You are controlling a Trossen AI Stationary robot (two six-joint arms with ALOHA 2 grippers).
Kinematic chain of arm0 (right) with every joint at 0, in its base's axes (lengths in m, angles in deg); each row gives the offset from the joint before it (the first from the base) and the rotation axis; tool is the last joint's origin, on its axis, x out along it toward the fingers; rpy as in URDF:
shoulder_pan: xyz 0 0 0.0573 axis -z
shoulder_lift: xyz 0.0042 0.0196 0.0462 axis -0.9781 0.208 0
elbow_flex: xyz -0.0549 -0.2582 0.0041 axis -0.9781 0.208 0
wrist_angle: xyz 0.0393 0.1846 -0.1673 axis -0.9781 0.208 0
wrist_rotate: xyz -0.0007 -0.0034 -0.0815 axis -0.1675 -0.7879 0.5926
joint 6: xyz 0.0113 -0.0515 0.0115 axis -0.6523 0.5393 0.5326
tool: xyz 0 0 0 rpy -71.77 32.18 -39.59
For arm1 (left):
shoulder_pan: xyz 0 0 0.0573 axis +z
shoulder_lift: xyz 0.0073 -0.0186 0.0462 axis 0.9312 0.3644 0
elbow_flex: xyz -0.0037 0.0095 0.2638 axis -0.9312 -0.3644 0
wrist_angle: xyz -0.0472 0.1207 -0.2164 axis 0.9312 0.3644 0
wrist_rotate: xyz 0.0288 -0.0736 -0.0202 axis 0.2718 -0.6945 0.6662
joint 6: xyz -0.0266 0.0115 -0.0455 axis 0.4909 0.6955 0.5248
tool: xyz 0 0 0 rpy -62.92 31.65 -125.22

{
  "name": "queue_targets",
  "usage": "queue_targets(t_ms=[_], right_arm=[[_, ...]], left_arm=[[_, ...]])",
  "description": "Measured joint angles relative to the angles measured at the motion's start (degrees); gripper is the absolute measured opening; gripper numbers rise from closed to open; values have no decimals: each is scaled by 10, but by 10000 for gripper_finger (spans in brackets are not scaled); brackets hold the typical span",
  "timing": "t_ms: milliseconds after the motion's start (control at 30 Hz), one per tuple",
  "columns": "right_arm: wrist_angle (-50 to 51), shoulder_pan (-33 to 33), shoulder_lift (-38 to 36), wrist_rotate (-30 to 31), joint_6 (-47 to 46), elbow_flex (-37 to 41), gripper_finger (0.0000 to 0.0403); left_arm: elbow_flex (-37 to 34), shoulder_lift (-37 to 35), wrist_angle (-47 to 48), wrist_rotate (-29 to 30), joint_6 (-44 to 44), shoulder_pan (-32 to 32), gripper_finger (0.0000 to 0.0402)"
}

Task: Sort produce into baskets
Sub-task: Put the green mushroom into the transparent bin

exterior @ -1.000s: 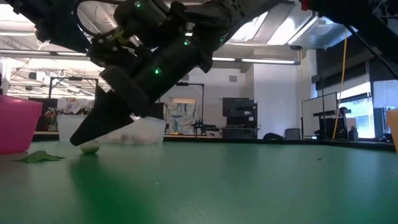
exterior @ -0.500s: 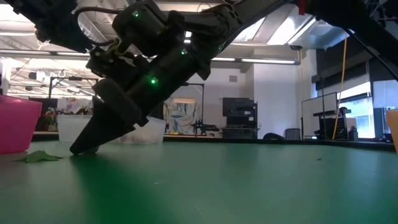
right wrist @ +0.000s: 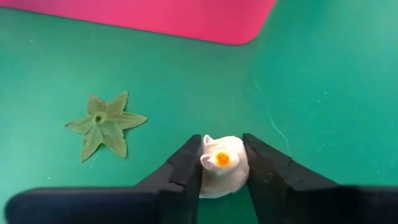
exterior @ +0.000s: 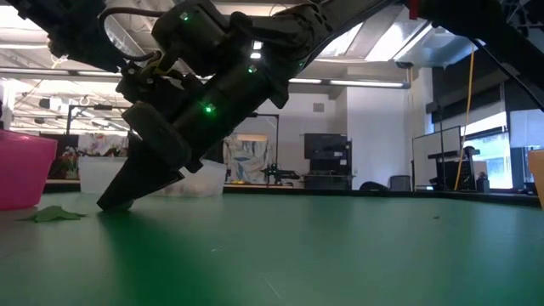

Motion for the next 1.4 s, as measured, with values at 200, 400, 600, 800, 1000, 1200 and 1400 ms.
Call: queue_targets(t_ms=[200, 400, 600, 800, 1000, 1200, 1400], right_arm=[[-2, 1, -2, 2, 5, 0, 90], [3, 16, -22, 24, 37, 2, 94], [8, 56, -56, 57, 63, 1, 95], [-46, 110, -73, 85, 71, 0, 95], [-89, 160, -73, 95, 65, 0, 95], [-89, 190, -73, 123, -1, 0, 95], [-89, 199, -73, 128, -9, 0, 138]], left_arm=[[0, 0, 0, 0, 0, 0, 210], [0, 0, 0, 0, 0, 0, 210], [0, 0, 0, 0, 0, 0, 210], [0, 0, 0, 0, 0, 0, 210], [0, 0, 0, 0, 0, 0, 210], [0, 0, 0, 0, 0, 0, 210], [0, 0, 0, 0, 0, 0, 210]])
